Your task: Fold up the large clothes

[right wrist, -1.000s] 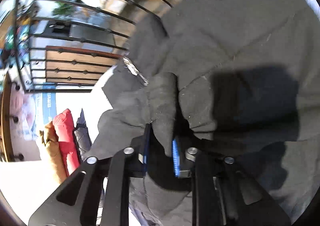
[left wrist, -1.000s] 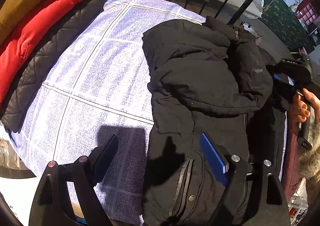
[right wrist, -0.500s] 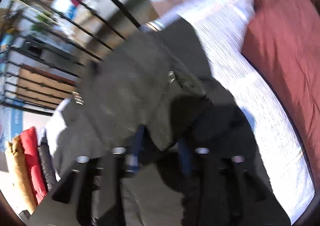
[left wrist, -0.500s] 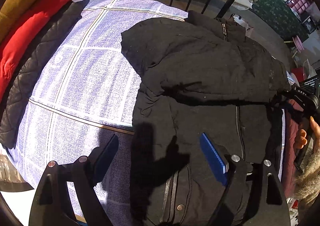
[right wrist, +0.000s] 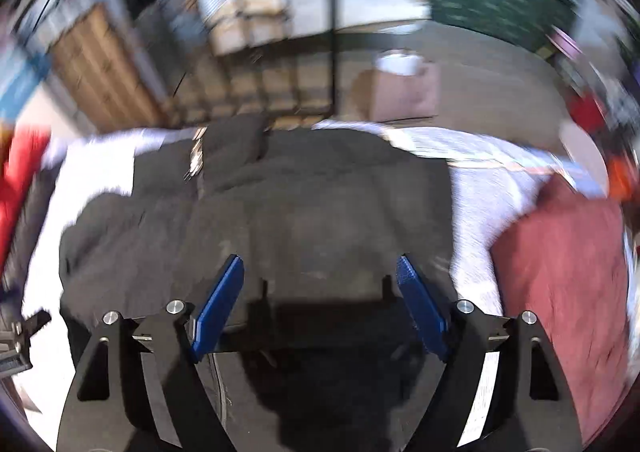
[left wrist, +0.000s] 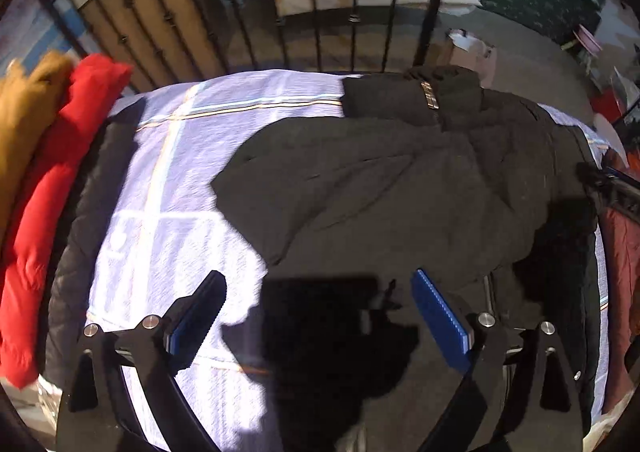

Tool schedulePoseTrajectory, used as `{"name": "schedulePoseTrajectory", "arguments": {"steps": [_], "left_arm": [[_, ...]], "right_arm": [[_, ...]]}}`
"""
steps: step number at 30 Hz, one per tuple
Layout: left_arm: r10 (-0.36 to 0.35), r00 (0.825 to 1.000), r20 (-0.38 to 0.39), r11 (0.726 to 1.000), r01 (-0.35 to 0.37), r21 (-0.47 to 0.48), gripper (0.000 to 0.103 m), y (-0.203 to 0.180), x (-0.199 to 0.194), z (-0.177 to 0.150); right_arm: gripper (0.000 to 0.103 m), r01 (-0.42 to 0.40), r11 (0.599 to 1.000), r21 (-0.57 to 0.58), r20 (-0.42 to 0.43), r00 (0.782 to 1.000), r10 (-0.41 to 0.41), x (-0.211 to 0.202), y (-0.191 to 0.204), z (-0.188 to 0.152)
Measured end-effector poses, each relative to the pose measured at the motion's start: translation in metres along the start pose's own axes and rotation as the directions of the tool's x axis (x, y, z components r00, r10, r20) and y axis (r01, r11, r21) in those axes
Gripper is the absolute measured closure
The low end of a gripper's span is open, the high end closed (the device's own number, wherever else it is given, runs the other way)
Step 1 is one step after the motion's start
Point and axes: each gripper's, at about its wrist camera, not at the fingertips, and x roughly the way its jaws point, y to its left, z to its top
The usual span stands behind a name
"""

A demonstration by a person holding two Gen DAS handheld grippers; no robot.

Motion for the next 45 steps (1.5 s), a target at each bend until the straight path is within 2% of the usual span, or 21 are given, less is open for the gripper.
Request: {"name": "schedulePoseTrajectory", "arguments": {"steps": [3,5,6,8,11,13,18,21,28,31,33,38,45], "left_arm": [[-0.022,0.997,-0.075,0.999,0.024,0.024,0.01,-0.017,0.031,0.01],[-0.008,0.991,-0.137,0.999,0.012,0.031,0.01,-0.023,0.055,0.013],[-0.001,0.988,-0.156,1.0,0.005,0.029,0.009,-0.023,0.064,0.013],[-0.015,0.98,-0.2,1.0,0.016,0.003,0.005,-0.019,0.083,0.013],[-0.056,0.968,-0.246,0.998,0.05,-0.033,0.005,-0.014,0.104,0.012],[-0.052,0.967,-0.251,0.998,0.045,-0.032,0.005,-0.015,0.11,0.013],[-0.021,0.972,-0.235,0.999,0.01,-0.051,0.004,-0.017,0.115,0.013],[-0.001,0.982,-0.191,0.999,-0.008,-0.048,0.004,-0.02,0.114,0.008],[-0.007,0.984,-0.177,1.0,0.004,-0.018,0.005,-0.018,0.11,0.003],[-0.02,0.987,-0.162,1.0,0.019,-0.002,0.005,-0.016,0.102,0.005],[-0.014,0.993,-0.118,1.0,0.017,0.023,0.006,-0.021,0.092,0.005],[0.005,0.999,-0.05,0.993,0.001,0.117,0.006,-0.03,0.06,-0.021],[-0.008,0.998,-0.06,0.988,0.018,0.152,0.007,-0.028,0.033,-0.061]], "right_arm": [[0.025,0.037,0.994,-0.107,-0.118,0.992,-0.05,0.036,0.022,-0.004],[0.021,0.054,0.992,-0.114,-0.181,0.981,-0.074,0.056,0.021,-0.008],[0.016,0.052,0.994,-0.101,-0.195,0.978,-0.071,0.061,0.017,-0.01],[0.014,0.042,0.996,-0.078,-0.224,0.973,-0.059,0.071,0.009,-0.013],[0.01,0.053,0.992,-0.117,-0.263,0.961,-0.082,0.086,0.011,-0.011],[0.008,0.068,0.988,-0.14,-0.283,0.953,-0.106,0.095,0.015,-0.006],[0.006,0.117,0.983,-0.139,-0.312,0.937,-0.156,0.113,0.016,0.0],[0.005,0.146,0.977,-0.154,-0.275,0.943,-0.185,0.112,0.019,-0.002],[0.005,0.17,0.973,-0.159,-0.241,0.949,-0.205,0.109,0.019,-0.004],[0.005,0.16,0.974,-0.158,-0.233,0.953,-0.194,0.099,0.02,-0.008],[0.005,0.142,0.978,-0.156,-0.208,0.963,-0.173,0.088,0.02,-0.01],[0.005,0.076,0.987,-0.141,-0.127,0.987,-0.094,0.047,0.01,-0.034],[0.005,0.037,0.997,-0.068,-0.171,0.984,-0.048,0.007,-0.018,-0.095]]}}
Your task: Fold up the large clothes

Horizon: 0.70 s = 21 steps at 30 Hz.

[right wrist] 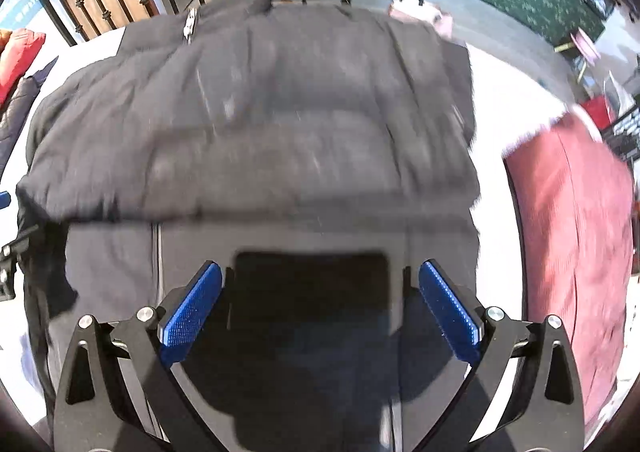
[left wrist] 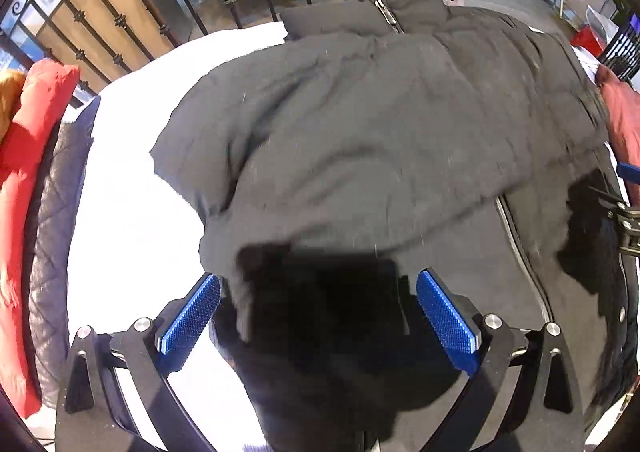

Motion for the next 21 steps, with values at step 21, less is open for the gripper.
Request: {"name": "schedulePoseTrajectory", "arguments": {"steps": [21], "left_arm": [[-0.313,0.934,-0.171,0.932,0.268,-0.244,0.031,0.049,-0.021,-0.167]], "right_arm": [[0.01,-0.153,0.916,0.372,-0.163,0.96,0.226,-0.034,-0.128,-0.186]]}}
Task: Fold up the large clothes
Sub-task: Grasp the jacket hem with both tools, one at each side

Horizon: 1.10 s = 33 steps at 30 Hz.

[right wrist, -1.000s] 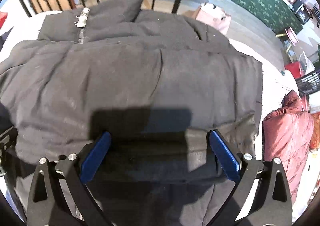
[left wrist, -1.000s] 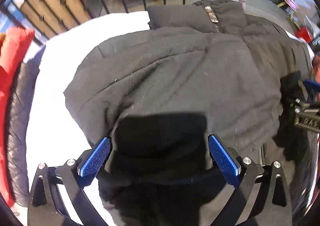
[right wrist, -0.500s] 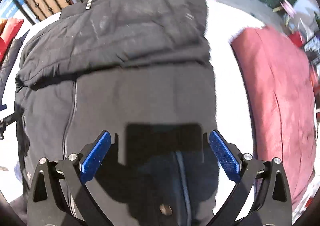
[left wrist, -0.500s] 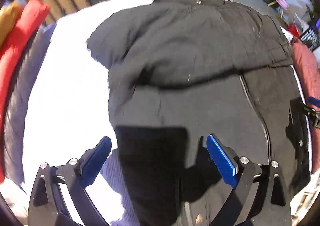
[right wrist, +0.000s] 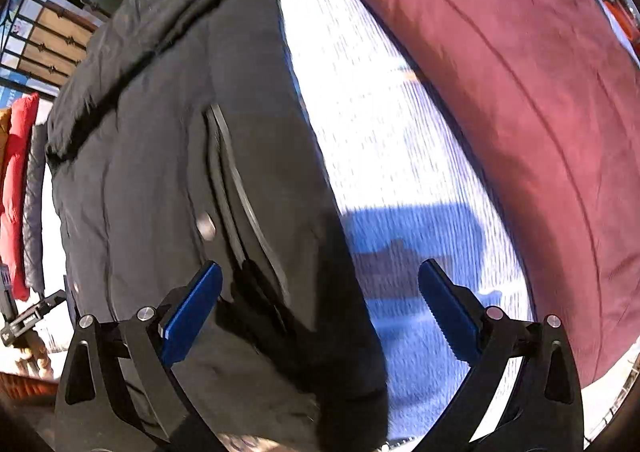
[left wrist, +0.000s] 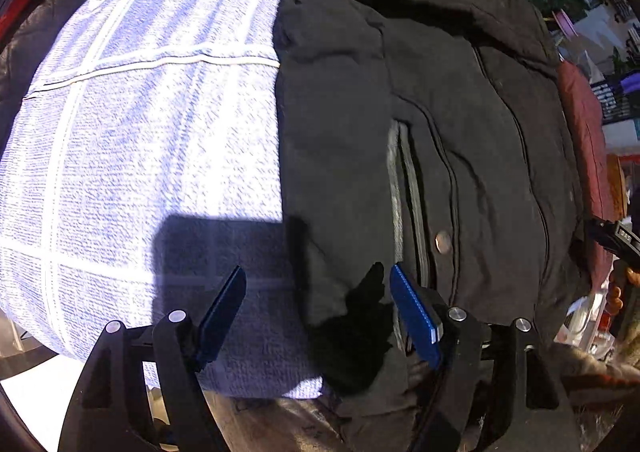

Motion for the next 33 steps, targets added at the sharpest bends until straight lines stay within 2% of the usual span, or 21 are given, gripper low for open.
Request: {"name": "schedulePoseTrajectory", "arguments": {"steps": [5,11,13,17,23,26,28,32,33], "left_arm": [[-0.045,0.998,-0.032,0.999,0.046,0.022,0.031,-0.011,0.008,-0.012],[-0.065,0.994,-0.091,0.998,0.066,0.015,0.031,-0.019,0.023,-0.033],[-0.075,0.993,-0.088,0.997,0.076,0.004,0.031,-0.018,0.023,-0.037],[-0.137,0.986,-0.096,0.991,0.136,-0.018,0.031,-0.021,0.023,-0.047],[-0.182,0.976,-0.117,0.983,0.177,-0.047,0.032,-0.024,0.032,-0.068],[-0.179,0.979,-0.102,0.983,0.174,-0.056,0.041,-0.019,0.029,-0.081],[-0.17,0.98,-0.101,0.985,0.167,-0.036,0.051,-0.025,0.026,-0.077],[-0.146,0.983,-0.113,0.989,0.15,0.02,0.062,-0.03,0.023,-0.078],[-0.146,0.983,-0.112,0.988,0.149,0.028,0.067,-0.031,0.022,-0.076]], "right_arm": [[0.023,-0.035,0.999,-0.009,-0.06,0.998,0.035,0.009,-0.011,-0.022],[0.028,-0.078,0.996,-0.042,-0.095,0.993,0.074,0.016,-0.017,-0.037],[0.032,-0.086,0.995,-0.05,-0.099,0.992,0.081,0.013,-0.019,-0.044],[0.049,-0.158,0.986,-0.061,-0.154,0.977,0.147,0.013,-0.022,-0.048],[0.051,-0.178,0.978,-0.107,-0.193,0.969,0.155,0.012,-0.022,-0.059],[0.057,-0.186,0.977,-0.109,-0.203,0.966,0.161,0.012,-0.018,-0.058],[0.062,-0.186,0.974,-0.126,-0.21,0.965,0.157,0.012,-0.013,-0.056],[0.071,-0.163,0.97,-0.18,-0.205,0.971,0.125,0.003,-0.009,-0.061],[0.074,-0.156,0.969,-0.191,-0.2,0.973,0.117,0.001,-0.008,-0.062]]}}
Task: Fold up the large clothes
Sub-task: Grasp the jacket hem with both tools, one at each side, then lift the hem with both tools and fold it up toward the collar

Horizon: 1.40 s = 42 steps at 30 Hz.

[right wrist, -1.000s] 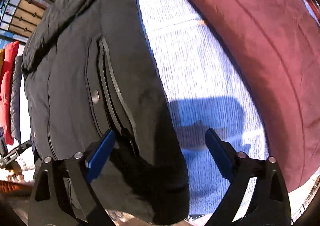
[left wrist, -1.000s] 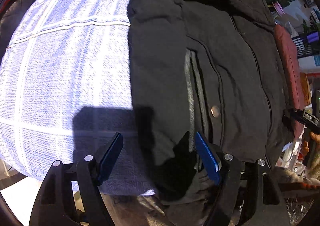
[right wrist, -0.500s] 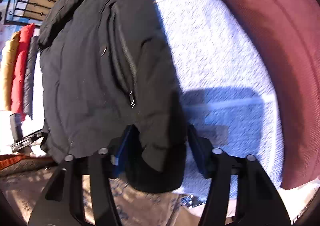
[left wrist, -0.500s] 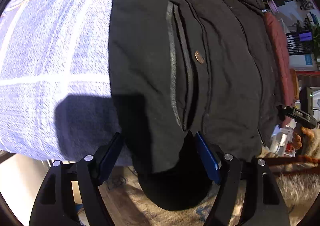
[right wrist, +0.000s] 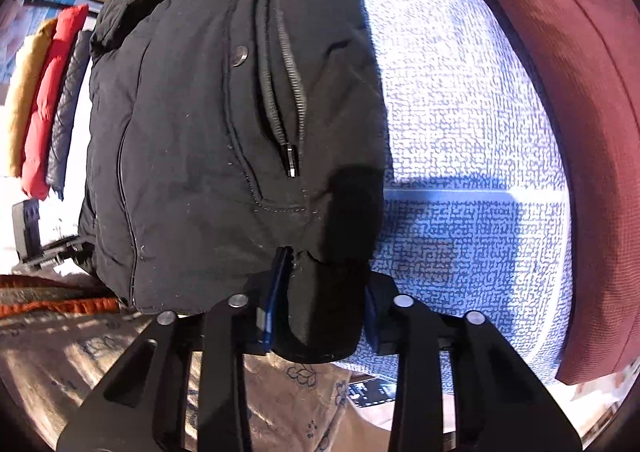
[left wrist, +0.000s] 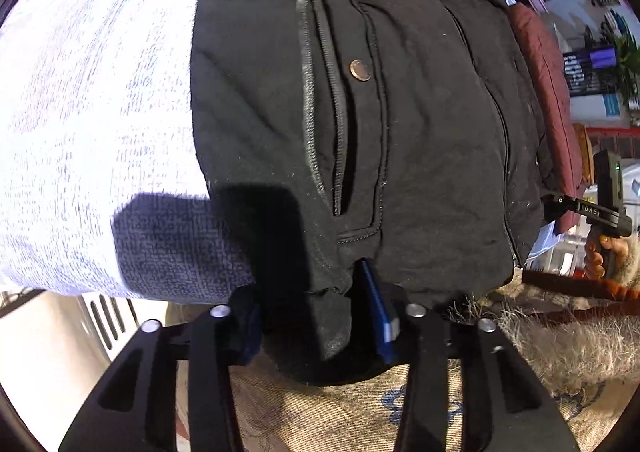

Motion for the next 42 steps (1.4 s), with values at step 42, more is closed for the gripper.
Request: {"name": "schedulePoseTrajectory", "arguments": {"steps": [42], "left_arm": [[0.056,0.911,0.408,0.989,0.007,-0.151,0.086,0.051,-0.104,0.391]], "right_arm": [[0.083,-0.119,0.98,0.161,0.442,0.896,0.037,-0.094,0.085,0.409]]}}
